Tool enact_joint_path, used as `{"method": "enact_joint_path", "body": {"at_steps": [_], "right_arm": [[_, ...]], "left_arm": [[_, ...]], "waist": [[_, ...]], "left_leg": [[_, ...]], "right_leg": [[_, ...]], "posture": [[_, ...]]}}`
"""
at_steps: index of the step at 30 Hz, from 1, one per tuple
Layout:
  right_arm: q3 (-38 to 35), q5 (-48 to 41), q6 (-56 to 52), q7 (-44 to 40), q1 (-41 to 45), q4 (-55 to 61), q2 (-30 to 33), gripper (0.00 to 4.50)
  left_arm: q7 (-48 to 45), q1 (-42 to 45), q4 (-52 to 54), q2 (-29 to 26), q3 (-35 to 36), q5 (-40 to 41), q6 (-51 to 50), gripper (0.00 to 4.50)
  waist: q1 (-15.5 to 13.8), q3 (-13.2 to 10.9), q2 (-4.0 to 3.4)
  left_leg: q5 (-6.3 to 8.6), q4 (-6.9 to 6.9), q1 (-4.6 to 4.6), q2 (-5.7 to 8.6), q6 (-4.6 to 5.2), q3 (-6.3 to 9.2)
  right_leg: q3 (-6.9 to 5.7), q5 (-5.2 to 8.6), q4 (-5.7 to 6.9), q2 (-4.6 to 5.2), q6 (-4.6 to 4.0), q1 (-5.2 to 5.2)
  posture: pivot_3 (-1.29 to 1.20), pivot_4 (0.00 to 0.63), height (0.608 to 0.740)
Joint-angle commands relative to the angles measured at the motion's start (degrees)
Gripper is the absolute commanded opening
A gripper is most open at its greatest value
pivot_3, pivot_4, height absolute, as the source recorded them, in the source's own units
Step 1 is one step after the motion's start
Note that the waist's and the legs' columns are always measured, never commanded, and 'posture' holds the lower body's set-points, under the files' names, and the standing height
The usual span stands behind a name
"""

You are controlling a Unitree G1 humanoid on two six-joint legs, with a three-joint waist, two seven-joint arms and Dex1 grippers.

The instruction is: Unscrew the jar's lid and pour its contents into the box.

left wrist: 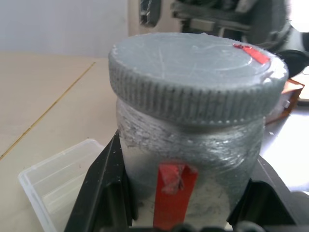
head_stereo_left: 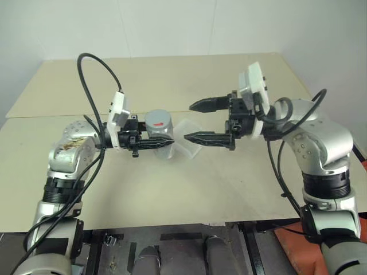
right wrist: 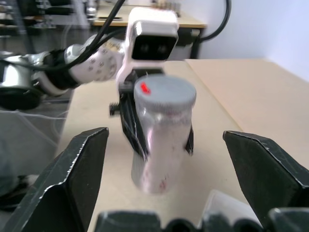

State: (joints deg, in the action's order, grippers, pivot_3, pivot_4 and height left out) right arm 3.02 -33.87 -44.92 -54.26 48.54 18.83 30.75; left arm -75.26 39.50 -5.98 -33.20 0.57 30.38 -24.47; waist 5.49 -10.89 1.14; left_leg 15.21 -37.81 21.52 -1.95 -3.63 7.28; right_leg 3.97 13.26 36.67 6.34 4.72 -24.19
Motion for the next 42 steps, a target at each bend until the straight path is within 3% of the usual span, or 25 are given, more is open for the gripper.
{"method": "enact_joint_path", "body": {"at_steps": [1,9,17,42], "right_arm": [[-0.2,-1.0,-3.8,7.4,1.8,5.1,-2.5,4.43],[4.9,2.4,-5.0,15.5,3.9,4.0,-7.7,4.43],[5.4,4.4,-1.4,15.3,4.6,-1.4,-10.2,4.43],[0.2,6.0,4.2,10.6,2.9,-9.7,-2.6,4.43]], "left_arm": [[0.7,2.6,-0.4,1.2,-0.7,-0.7,1.8,1.92],[-0.7,4.7,-2.2,2.7,-2.0,-1.4,3.5,1.92],[-1.2,4.3,-0.9,2.2,-2.2,-1.0,3.1,1.92],[-2.2,1.4,3.2,-3.3,1.2,1.6,1.5,1.92]], "waist": [[-0.1,0.0,0.0],[0.0,0.0,0.0],[0.0,0.0,0.0],[-0.1,0.0,0.0]], "left_leg": [[0.0,0.0,0.01,0.0,0.0,0.0],[0.0,0.01,0.0,0.0,0.0,0.01],[0.0,0.01,0.02,0.0,0.0,0.02],[0.0,0.01,0.03,0.0,0.0,0.01]], "right_leg": [[0.0,0.0,0.0,0.0,0.0,0.0],[-0.01,0.0,0.0,0.0,0.0,-0.01],[-0.01,0.0,-0.01,0.0,0.0,-0.01],[-0.01,0.0,-0.02,0.0,0.0,0.0]], "posture": [[0.0,0.15,0.74],[0.0,0.15,0.74],[0.0,0.15,0.74],[0.0,0.15,0.74]]}}
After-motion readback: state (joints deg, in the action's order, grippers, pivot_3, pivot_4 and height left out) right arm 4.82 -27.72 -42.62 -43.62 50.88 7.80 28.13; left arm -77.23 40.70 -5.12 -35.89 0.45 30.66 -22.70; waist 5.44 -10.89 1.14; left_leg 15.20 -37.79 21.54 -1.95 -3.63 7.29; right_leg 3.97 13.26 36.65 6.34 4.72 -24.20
